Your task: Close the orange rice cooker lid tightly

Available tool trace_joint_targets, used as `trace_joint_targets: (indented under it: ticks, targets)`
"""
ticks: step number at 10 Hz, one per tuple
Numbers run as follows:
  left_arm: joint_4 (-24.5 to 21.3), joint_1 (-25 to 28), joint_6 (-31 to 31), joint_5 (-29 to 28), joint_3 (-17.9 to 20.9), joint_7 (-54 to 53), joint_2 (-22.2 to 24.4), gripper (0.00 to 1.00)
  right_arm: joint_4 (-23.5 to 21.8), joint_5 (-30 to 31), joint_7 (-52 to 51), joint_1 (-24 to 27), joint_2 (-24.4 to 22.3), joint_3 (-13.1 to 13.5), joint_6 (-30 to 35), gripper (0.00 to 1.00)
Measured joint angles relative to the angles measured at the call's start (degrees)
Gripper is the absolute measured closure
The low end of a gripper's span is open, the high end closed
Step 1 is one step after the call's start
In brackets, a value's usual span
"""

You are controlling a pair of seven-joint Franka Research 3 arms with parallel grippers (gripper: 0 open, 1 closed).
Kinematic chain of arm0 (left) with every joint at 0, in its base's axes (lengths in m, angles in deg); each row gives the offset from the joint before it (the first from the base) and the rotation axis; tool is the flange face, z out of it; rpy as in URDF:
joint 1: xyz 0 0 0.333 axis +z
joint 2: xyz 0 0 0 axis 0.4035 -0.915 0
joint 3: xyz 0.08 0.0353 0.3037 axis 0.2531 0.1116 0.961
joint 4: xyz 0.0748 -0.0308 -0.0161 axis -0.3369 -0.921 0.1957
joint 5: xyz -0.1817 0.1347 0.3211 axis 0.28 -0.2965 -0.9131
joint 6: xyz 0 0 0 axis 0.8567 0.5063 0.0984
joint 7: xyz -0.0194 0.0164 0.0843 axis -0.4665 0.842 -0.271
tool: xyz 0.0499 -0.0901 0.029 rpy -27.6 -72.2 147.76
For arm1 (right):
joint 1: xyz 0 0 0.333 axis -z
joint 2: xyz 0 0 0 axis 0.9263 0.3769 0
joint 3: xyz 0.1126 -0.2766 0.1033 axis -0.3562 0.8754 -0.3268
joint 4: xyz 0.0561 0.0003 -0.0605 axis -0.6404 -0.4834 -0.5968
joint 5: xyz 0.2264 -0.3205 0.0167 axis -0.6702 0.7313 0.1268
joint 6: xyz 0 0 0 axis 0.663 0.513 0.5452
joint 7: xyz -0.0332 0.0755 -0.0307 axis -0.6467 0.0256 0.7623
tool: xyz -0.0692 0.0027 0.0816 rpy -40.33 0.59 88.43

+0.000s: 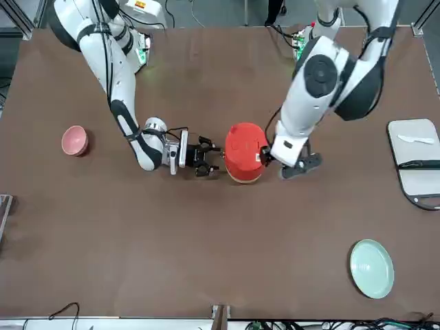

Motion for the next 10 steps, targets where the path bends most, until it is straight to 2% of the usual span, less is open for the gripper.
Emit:
trace_joint_targets:
  ticks: [1, 5, 7, 8, 9, 10]
  targets:
    - [0.0, 2.3, 0.8, 0.0, 0.0, -2.0, 1.0, 0.01, 0.2, 0.0, 0.0, 0.0, 0.2, 0.0, -0.2, 0.33]
    - [0.1, 9.8, 6.0, 0.0, 0.0, -11.7, 5.1, 0.0, 1.9, -0.1, 0.0, -0.1, 1.3, -0.6, -1.5, 0.36]
    - [0.1, 13.0, 7.4, 0.0, 0.1, -16.7, 5.8, 0.0, 2.0, -0.1, 0.0, -0.1, 1.3, -0.7, -1.5, 0.45]
    - [0.1, 14.5, 7.8, 0.0, 0.1, -18.0, 6.2, 0.0, 2.1, -0.1, 0.0, -0.1, 1.3, -0.7, -1.5, 0.47]
    - [0.1, 15.3, 7.8, 0.0, 0.1, -18.5, 6.7, 0.0, 2.0, -0.1, 0.0, -0.1, 1.4, -0.7, -1.4, 0.59]
    - [0.1, 15.6, 8.1, 0.1, 0.1, -18.7, 7.4, 0.0, 2.0, -0.1, 0.0, -0.1, 1.4, -0.7, -1.4, 0.63]
